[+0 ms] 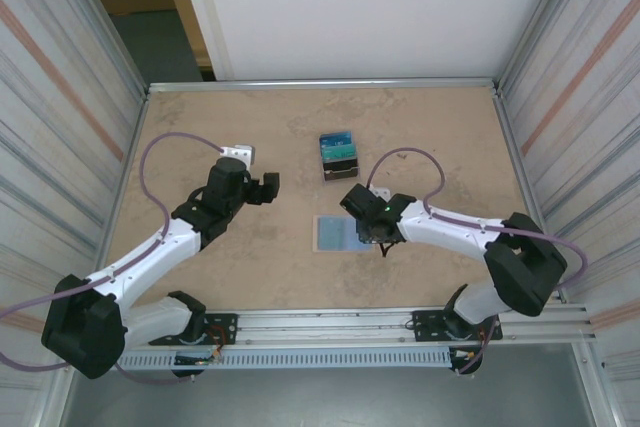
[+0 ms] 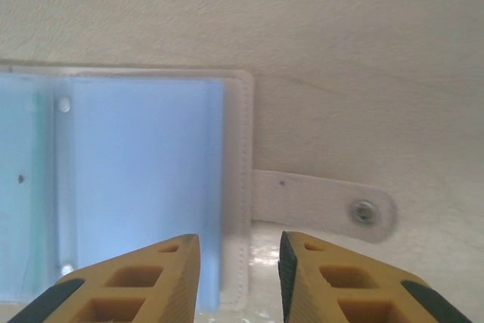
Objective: Take the credit cards out of the card holder
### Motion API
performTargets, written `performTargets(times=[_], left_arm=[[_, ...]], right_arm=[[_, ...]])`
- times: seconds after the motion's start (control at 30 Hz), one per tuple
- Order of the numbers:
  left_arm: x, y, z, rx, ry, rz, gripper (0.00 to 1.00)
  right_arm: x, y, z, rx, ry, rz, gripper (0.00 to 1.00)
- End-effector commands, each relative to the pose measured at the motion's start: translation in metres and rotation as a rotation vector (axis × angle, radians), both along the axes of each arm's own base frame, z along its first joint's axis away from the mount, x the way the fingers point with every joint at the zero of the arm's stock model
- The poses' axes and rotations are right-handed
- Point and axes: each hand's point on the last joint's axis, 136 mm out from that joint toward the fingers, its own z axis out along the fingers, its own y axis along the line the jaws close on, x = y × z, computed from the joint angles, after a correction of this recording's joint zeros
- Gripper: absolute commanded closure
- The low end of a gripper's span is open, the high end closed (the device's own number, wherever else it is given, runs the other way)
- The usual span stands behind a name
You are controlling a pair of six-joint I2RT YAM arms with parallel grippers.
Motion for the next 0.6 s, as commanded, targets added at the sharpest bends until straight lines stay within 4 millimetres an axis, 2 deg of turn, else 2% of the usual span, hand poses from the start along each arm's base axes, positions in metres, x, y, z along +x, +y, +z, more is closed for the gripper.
performTargets(times=[0.0, 0.1, 0.17, 0.37, 0.47, 0.57], left_arm=[[0.001, 0.003, 0.012, 0.001, -0.027, 0.020, 0.01], [0.001, 0.003, 0.010, -0.005, -0.023, 0.028, 0.01], [0.001, 0.005, 0.008, -0.002, -0.020, 0.035, 0.01], [0.002, 0.007, 0.007, 0.010, -0.017, 0.048, 0.01], [0.002, 0.009, 0.007, 0.017, -0.016, 0.055, 0.01], [0.001, 0.011, 0.005, 0.023, -0.012, 0.061, 0.01]], right_arm=[[0.003, -0.005, 0.026, -0.032, -0.073, -0.035, 0.67], [0.003, 0.021, 0.034, -0.028, -0.093, 0.047, 0.67], [0.001, 0.041, 0.035, -0.036, -0.086, 0.096, 0.72], [-0.004, 0.108, 0.020, -0.011, -0.032, 0.237, 0.72], [-0.006, 0.127, 0.008, 0.013, 0.008, 0.273, 0.69], [-0.006, 0.135, -0.003, 0.014, 0.040, 0.290, 0.67]])
